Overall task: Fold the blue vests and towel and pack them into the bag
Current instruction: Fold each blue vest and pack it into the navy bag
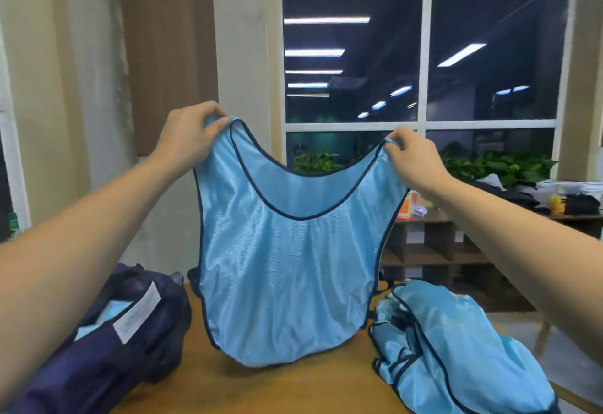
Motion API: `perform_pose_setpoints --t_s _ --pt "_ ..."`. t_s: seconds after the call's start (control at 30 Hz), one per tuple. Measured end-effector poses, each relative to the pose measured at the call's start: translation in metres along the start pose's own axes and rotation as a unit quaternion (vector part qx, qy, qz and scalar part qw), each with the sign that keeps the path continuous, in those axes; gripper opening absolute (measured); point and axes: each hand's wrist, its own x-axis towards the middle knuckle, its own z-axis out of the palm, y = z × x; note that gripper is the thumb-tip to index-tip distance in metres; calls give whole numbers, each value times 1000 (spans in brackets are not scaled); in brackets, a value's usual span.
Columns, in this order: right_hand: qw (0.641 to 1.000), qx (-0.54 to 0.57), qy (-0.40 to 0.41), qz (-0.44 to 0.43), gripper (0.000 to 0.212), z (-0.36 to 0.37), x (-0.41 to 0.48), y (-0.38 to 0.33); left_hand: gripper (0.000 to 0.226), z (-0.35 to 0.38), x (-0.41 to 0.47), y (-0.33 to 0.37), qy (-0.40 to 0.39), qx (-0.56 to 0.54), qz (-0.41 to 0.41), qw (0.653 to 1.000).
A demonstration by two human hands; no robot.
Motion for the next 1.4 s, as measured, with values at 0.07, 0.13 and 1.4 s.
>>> perform_pose_setpoints --t_s 0.07,0.13,1.4 --pt "999 19 39 -16 19 -7 6 -13 24 -12 9 5 12 10 7 1000" --pt "996 30 72 -47 17 -16 12 -24 23 -26 19 9 28 17 16 999" --pt "974 -154 -162 -16 22 229 -24 130 23 179 -98 -117 -242 95 -82 962"
